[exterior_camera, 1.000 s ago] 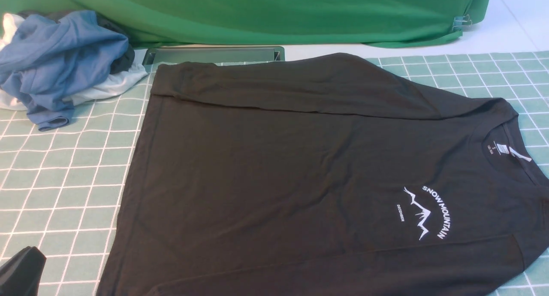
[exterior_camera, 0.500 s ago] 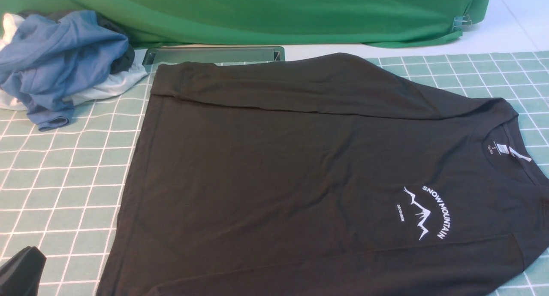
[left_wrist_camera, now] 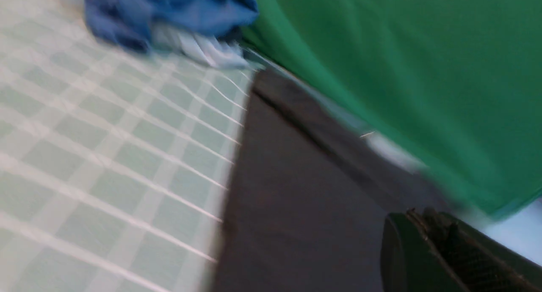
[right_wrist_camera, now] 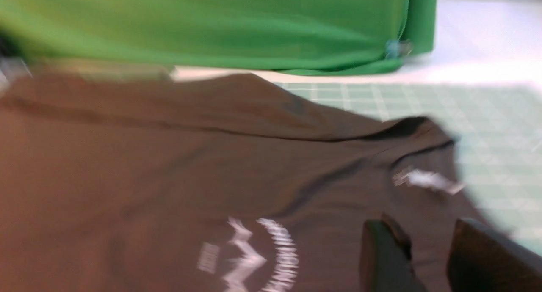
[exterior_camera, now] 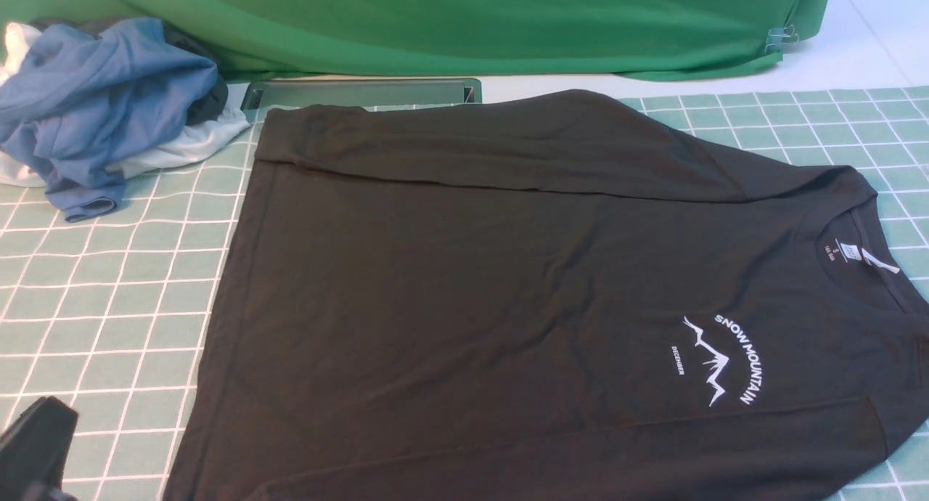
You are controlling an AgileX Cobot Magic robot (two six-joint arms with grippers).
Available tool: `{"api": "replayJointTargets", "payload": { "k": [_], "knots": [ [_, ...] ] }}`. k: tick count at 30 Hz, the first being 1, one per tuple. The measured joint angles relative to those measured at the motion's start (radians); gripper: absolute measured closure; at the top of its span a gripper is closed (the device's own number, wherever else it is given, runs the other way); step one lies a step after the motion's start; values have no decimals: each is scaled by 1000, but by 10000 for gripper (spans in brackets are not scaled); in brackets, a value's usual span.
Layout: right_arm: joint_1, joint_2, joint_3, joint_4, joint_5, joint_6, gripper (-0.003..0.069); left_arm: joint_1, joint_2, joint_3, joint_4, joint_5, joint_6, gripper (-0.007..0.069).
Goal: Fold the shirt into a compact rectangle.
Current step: 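Grasp the left edge of the dark T-shirt lying flat on the table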
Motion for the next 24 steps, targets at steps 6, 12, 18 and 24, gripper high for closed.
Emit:
{"api": "replayJointTargets", "payload": {
  "k": [6, 12, 18, 24],
  "knots": [
    [0, 0, 0, 125, -2, 236, 410, 0, 0, 0, -423, -2, -230, 606],
    [0, 0, 0, 135, -47, 299, 410, 0, 0, 0, -417, -43, -241, 606],
    [0, 0, 0, 137, -121, 354, 410, 0, 0, 0, -360, -68, -241, 606],
    [8, 0, 0, 147, -228, 428, 473, 0, 0, 0, -402, -129, -321, 606]
  ]
}}
